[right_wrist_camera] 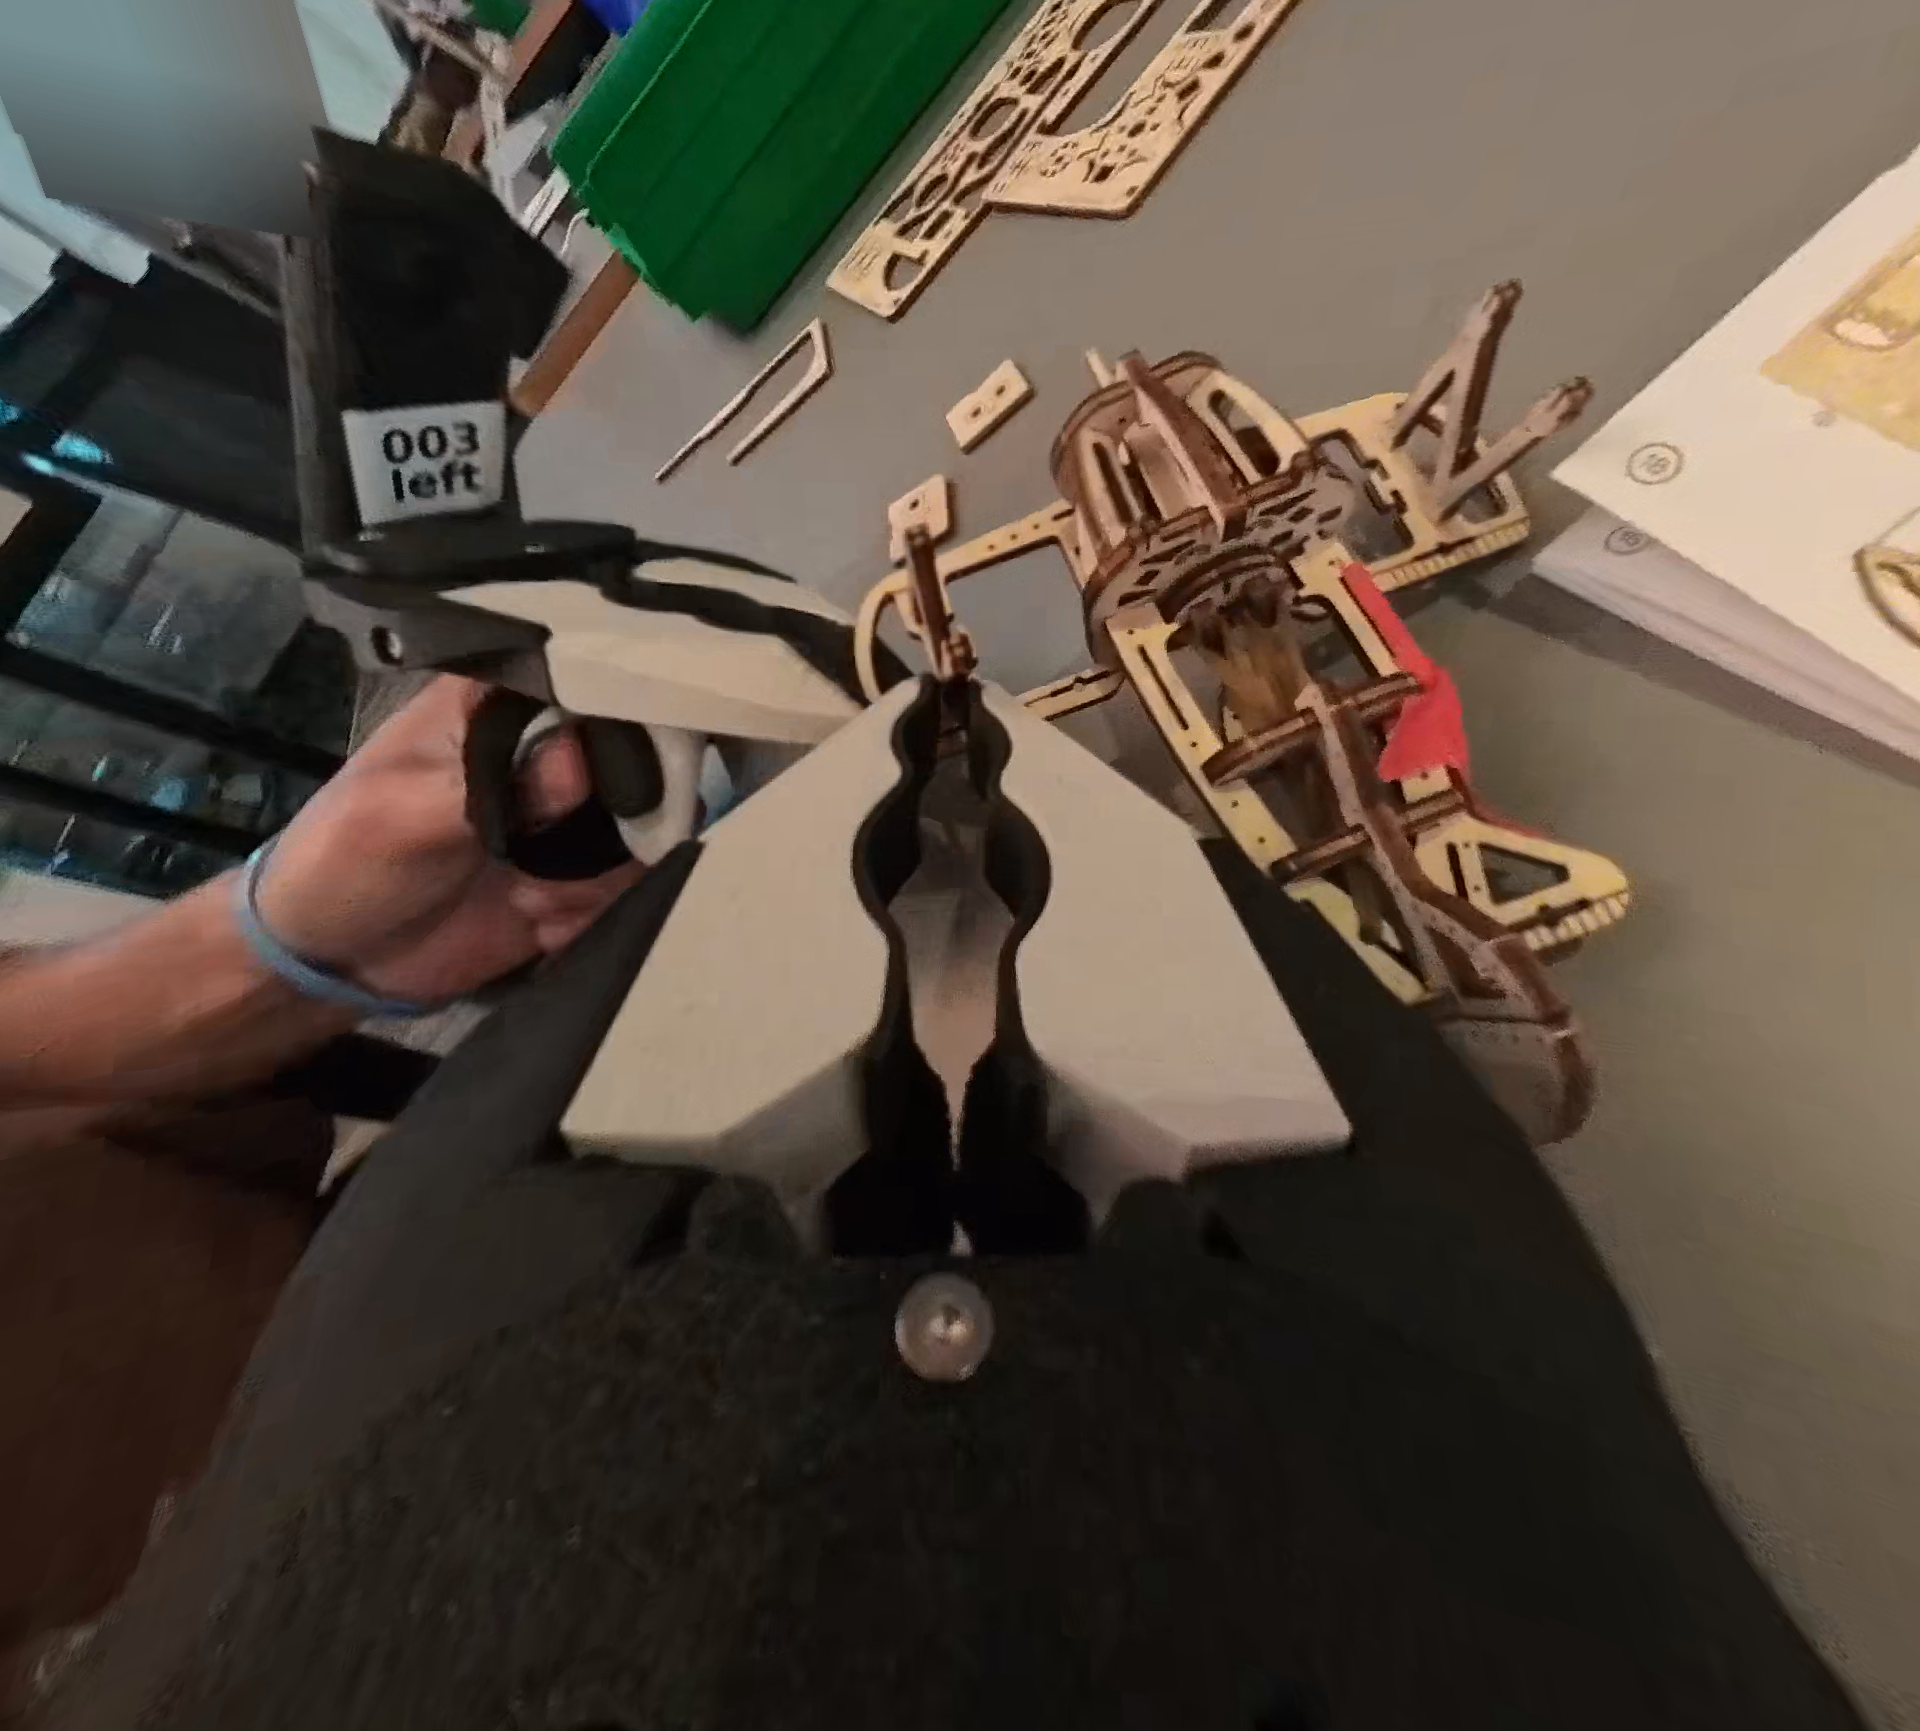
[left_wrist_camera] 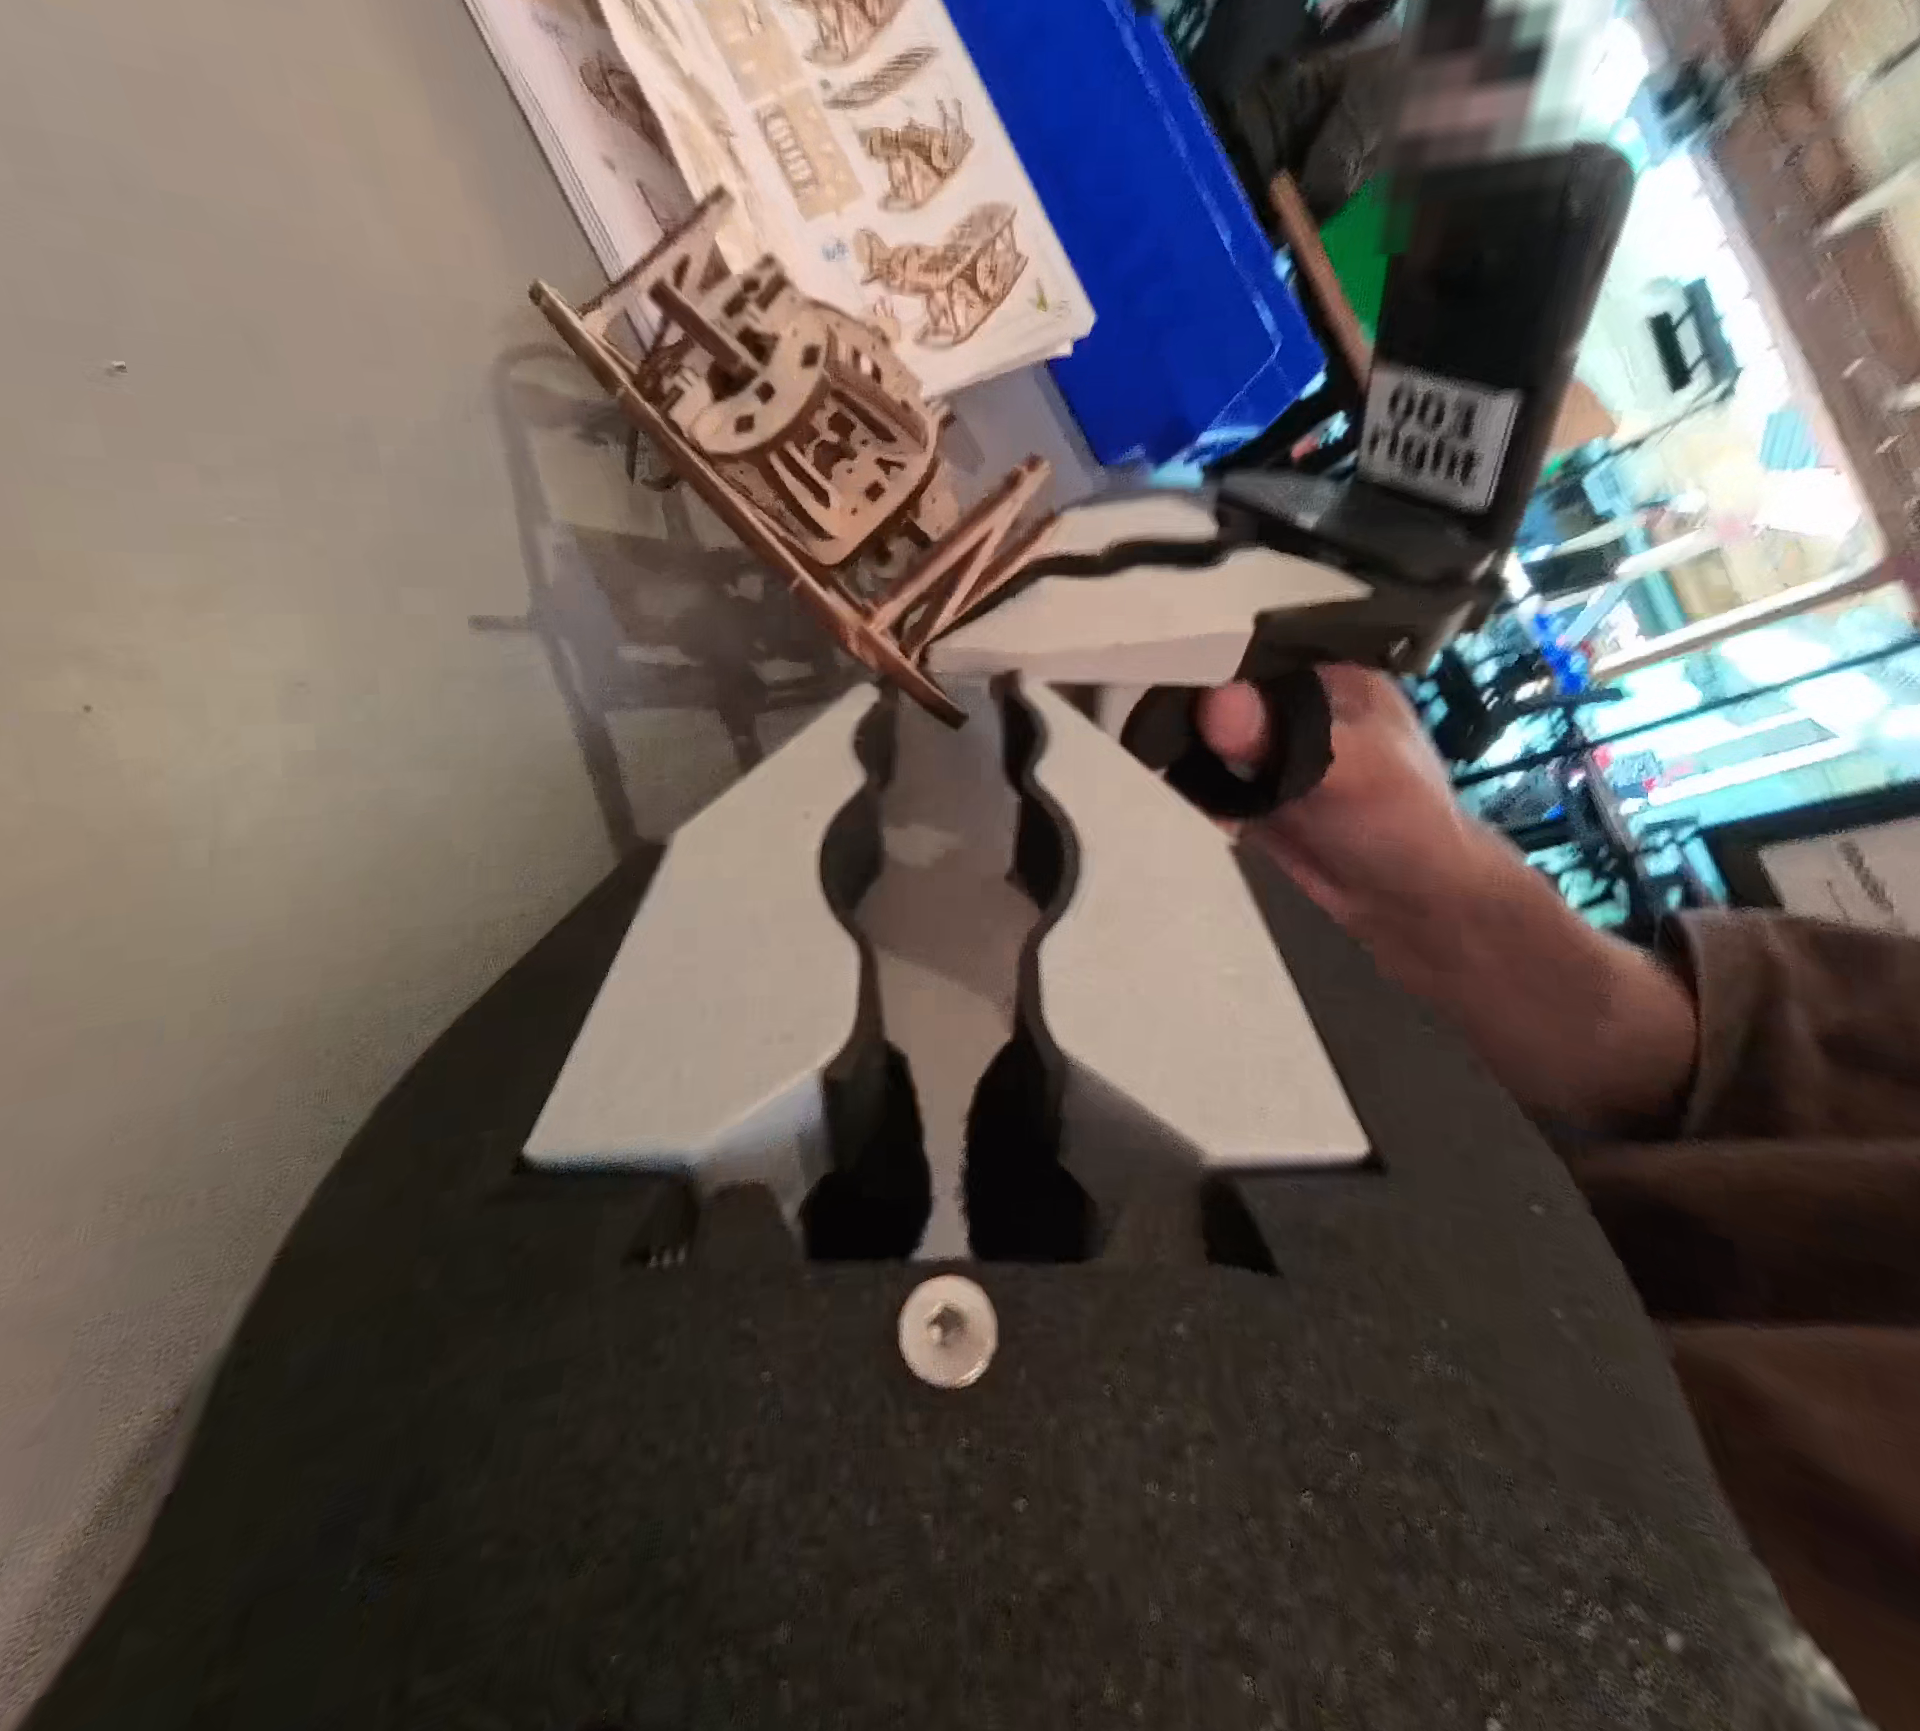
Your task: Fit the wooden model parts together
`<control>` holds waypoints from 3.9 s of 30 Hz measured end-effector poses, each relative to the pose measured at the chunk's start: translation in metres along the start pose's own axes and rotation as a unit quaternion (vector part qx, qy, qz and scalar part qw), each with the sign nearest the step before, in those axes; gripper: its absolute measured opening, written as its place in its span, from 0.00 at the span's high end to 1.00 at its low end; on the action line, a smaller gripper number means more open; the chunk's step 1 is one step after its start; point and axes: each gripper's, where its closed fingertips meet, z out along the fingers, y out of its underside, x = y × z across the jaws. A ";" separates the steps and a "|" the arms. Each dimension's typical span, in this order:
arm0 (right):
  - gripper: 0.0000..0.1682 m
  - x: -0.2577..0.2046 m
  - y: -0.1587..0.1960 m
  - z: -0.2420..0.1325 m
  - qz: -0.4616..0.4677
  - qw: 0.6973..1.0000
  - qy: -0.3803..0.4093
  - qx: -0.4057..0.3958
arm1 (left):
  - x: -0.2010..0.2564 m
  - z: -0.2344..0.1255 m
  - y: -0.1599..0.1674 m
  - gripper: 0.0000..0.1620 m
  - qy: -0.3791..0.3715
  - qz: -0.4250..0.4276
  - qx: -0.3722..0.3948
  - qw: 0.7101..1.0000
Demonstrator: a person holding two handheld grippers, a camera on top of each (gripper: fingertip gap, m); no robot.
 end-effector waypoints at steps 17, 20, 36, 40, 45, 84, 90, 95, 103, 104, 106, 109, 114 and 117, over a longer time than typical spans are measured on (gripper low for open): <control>0.86 -0.017 -0.034 -0.021 -0.294 0.941 0.159 0.048 | -0.012 -0.010 -0.022 1.00 -0.043 0.157 -0.065 0.985; 0.89 -0.021 -0.042 -0.015 -0.365 0.908 0.197 0.065 | -0.012 -0.011 -0.022 1.00 -0.065 0.195 -0.065 0.977; 0.99 -0.025 -0.030 -0.016 -0.354 0.904 0.213 0.113 | 0.010 -0.017 -0.021 0.96 -0.097 0.358 -0.046 0.928; 0.99 -0.026 -0.022 -0.020 -0.353 0.905 0.203 0.119 | 0.020 -0.017 -0.023 0.91 -0.091 0.386 -0.032 0.918; 0.99 -0.027 -0.015 -0.023 -0.362 0.905 0.190 0.119 | 0.021 -0.015 -0.022 0.94 -0.076 0.371 -0.036 0.925; 0.99 0.027 0.040 -0.004 -0.443 0.831 0.171 -0.289 | -0.029 0.019 0.040 0.99 0.046 -0.050 -0.208 0.976; 0.98 0.026 0.037 -0.003 -0.457 0.811 0.165 -0.325 | -0.030 0.019 0.039 0.99 0.052 -0.072 -0.208 0.974; 0.97 0.023 0.037 -0.002 -0.457 0.808 0.165 -0.334 | -0.030 0.020 0.038 0.99 0.057 -0.083 -0.210 0.973; 0.99 0.027 0.038 -0.004 -0.462 0.796 0.171 -0.353 | -0.029 0.020 0.039 0.99 0.059 -0.081 -0.213 0.972; 0.99 0.027 0.038 -0.004 -0.455 0.797 0.170 -0.357 | -0.029 0.020 0.039 0.99 0.059 -0.080 -0.213 0.972; 0.99 0.028 0.039 -0.004 -0.432 0.806 0.166 -0.368 | -0.029 0.020 0.039 0.99 0.058 -0.080 -0.212 0.972; 0.99 0.029 0.038 -0.005 -0.448 0.783 0.166 -0.399 | -0.030 0.020 0.039 0.99 0.057 -0.079 -0.212 0.972; 0.99 0.031 0.038 -0.006 -0.436 0.768 0.164 -0.440 | -0.030 0.020 0.039 0.99 0.056 -0.080 -0.212 0.972; 0.99 0.033 0.036 -0.003 -0.447 0.748 0.168 -0.462 | -0.032 0.020 0.036 0.99 0.052 -0.084 -0.206 0.974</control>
